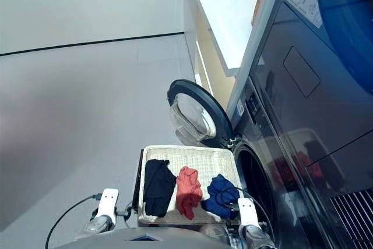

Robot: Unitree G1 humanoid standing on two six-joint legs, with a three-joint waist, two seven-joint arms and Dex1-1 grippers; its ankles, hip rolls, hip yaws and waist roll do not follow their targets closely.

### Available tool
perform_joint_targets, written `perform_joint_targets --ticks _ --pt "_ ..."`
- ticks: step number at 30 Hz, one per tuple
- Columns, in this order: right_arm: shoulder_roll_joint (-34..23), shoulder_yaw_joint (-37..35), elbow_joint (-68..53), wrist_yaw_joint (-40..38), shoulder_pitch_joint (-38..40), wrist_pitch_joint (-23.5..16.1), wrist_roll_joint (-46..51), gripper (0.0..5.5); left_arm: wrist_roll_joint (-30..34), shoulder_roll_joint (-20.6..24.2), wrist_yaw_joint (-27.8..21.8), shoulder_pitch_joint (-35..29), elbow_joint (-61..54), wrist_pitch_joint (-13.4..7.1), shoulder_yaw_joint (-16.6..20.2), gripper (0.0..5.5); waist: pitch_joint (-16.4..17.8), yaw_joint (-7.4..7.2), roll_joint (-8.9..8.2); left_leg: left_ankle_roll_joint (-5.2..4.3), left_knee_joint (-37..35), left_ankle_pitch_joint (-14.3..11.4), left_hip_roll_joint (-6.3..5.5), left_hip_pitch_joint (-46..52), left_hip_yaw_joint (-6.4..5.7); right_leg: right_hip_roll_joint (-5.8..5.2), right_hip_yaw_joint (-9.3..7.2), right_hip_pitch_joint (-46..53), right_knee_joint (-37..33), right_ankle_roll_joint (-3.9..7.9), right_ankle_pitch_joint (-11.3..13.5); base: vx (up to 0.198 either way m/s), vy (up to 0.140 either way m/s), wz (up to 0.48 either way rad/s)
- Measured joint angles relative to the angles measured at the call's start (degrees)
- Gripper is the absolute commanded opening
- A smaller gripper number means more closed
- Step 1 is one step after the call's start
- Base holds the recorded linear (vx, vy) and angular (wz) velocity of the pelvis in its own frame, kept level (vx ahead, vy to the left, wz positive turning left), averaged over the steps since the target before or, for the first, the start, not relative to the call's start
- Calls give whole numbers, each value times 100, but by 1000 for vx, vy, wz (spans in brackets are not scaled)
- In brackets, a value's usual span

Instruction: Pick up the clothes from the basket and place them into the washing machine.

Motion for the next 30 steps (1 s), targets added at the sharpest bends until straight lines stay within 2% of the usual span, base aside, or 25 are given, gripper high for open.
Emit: perform_joint_targets --ticks 4,5,6,8,12,15,19,25,29,30 --pt "-122 162 -1091 -124 -196 -16 33 550 -163 44 169 -376 -522 -87 -251 550 297 -3 -28 -4 35 77 -2 -195 31 19 45 -246 46 -1 60 -211 -32 -39" --pt "-235 239 -1798 -186 -200 -36 128 550 -244 171 287 -517 -835 -100 -392 550 458 4 -41 -8 251 72 -8 -494 51 -6 58 -544 258 15 28 -170 -69 -36" --pt "-251 240 -2113 -190 -364 -160 164 550 -250 241 330 -717 -951 -121 -431 550 682 -24 -66 4 295 105 -2 -670 50 18 56 -713 313 8 52 -118 -75 -10" --pt "-235 253 -2329 -263 -661 -144 261 550 -254 262 469 -1069 -940 -101 -494 550 1006 -72 -158 10 482 113 2 -925 44 21 77 -971 495 -35 82 -56 -73 9" --pt "-216 324 -2705 -429 -1053 -177 497 550 -294 239 704 -1391 -991 -94 -753 550 1320 -119 -307 35 518 165 -4 -1191 124 17 211 -1403 760 -2 48 -42 -31 -88" --pt "-202 488 -3003 -554 -1397 -243 518 550 -295 202 922 -1788 -1008 -93 -894 550 1636 -142 -357 45 627 215 -17 -1485 169 11 278 -1791 1005 -21 45 -89 -25 -67" --pt "-207 623 -3469 -794 -1744 -273 568 550 -291 168 1239 -2282 -1030 -97 -981 550 1987 -150 -411 42 837 217 -35 -1870 159 11 335 -2275 1407 -81 -5 -95 -28 -4" --pt "-213 801 -4066 -1004 -2148 -386 555 550 -228 184 1664 -2792 -952 -93 -945 550 2181 -174 -632 -8 1386 147 -20 -2639 60 -4 340 -3121 2197 -153 -245 -87 -20 87" --pt "-225 896 -4437 -1060 -2310 -396 552 550 -192 198 1929 -2973 -857 -91 -801 550 2229 -187 -720 -43 1845 70 19 -3194 -16 -4 342 -3670 2694 -200 -391 -54 -13 71" --pt "-220 912 -4527 -1088 -2397 -397 552 550 -194 196 2009 -3085 -733 -84 -746 550 2237 -190 -737 -50 2010 21 60 -3381 -48 9 340 -3818 2804 -203 -422 0 0 0"
